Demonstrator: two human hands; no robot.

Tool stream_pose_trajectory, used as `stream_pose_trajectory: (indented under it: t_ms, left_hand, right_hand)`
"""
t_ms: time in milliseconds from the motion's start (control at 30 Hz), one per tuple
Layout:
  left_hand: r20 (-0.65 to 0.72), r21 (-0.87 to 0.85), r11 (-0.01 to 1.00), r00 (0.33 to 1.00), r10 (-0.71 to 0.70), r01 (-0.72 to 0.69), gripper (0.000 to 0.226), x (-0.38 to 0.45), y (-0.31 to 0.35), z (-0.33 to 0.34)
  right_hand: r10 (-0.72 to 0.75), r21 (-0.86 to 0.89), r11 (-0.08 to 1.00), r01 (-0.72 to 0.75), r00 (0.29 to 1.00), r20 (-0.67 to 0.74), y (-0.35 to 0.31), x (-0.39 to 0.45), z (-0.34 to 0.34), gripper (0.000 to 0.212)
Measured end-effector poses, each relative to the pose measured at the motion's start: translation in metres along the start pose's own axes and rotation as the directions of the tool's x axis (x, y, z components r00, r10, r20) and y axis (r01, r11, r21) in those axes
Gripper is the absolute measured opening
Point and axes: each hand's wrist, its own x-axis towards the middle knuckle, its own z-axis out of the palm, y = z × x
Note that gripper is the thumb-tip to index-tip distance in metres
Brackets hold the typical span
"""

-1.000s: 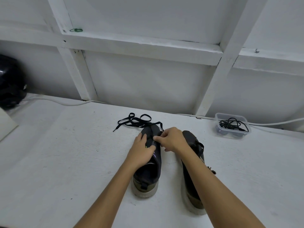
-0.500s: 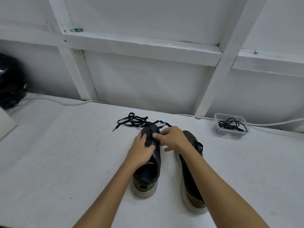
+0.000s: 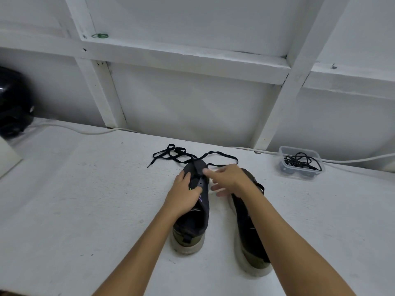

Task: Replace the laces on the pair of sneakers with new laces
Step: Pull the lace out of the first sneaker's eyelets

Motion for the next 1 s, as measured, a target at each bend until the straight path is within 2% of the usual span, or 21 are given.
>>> stream_pose_trajectory:
  t_ms: [100,167,267,333,367,433,533,600,767,833,867,933,1000]
  left_hand:
    - [-0.002,0.008,1.000,1.000,-0.007,0.007,0.073,0.000,-0.001,0.000]
    - [0.001,0.009,1.000,1.000,-0.005,0.005,0.073,-0.001,-0.001,0.000]
    - [0.007,0.003,1.000,1.000,-0.001,0.001,0.073,-0.001,-0.001,0.000]
    - [0.008,0.008,1.000,1.000,-0.001,0.001,0.074,-0.001,0.000,0.000]
    - [0.009,0.009,1.000,1.000,0.000,0.000,0.074,-0.001,-0.001,0.001]
    - [0.008,0.009,1.000,1.000,0.002,-0.002,0.074,0.000,-0.001,0.001]
    - [0.003,0.020,1.000,1.000,-0.003,0.003,0.074,0.000,-0.001,0.001]
    - [0.002,0.022,1.000,1.000,-0.005,0.005,0.074,0.000,-0.001,0.001]
    - [0.002,0.025,1.000,1.000,-0.003,0.003,0.074,0.000,0.000,0.002]
    - [0.002,0.027,1.000,1.000,0.002,-0.002,0.073,-0.001,0.000,0.002]
    - [0.001,0.026,1.000,1.000,0.011,-0.011,0.073,-0.001,-0.001,0.002]
    - [-0.006,0.010,0.999,0.999,0.031,-0.031,0.071,-0.001,-0.001,0.001]
    - [-0.013,-0.005,0.999,0.999,0.044,-0.044,0.069,-0.002,-0.001,0.001]
  right_hand:
    - [-0.191,-0.181,0.968,0.172,0.978,-0.089,0.006,0.005,0.018,0.022]
    - [-0.267,-0.241,0.944,0.226,0.952,-0.152,0.003,0.009,0.020,0.022]
    - [-0.197,-0.002,0.978,0.210,0.914,-0.356,-0.009,0.010,-0.002,0.024]
    - [-0.144,0.124,0.970,0.209,0.904,-0.403,-0.021,0.006,-0.024,0.020]
    - [-0.142,0.123,0.973,0.198,0.923,-0.358,-0.025,0.003,-0.030,0.018]
    - [-0.124,-0.003,0.992,0.125,0.976,-0.176,-0.028,-0.003,-0.028,0.019]
    - [-0.056,-0.179,0.982,0.054,0.998,-0.005,-0.020,-0.007,-0.003,0.035]
    - [-0.053,-0.206,0.977,0.054,0.999,0.008,-0.016,-0.007,0.011,0.038]
    - [-0.102,-0.247,0.964,0.101,0.995,0.009,-0.014,0.000,0.013,0.021]
    - [-0.144,-0.170,0.977,0.129,0.986,-0.083,-0.014,0.005,0.005,0.019]
    - [-0.155,-0.078,0.987,0.143,0.970,-0.189,-0.015,0.007,0.000,0.019]
    - [-0.081,0.200,0.963,0.179,0.904,-0.421,-0.021,0.012,-0.015,0.018]
    - [0.009,0.337,0.922,0.189,0.861,-0.508,-0.024,0.010,-0.026,0.020]
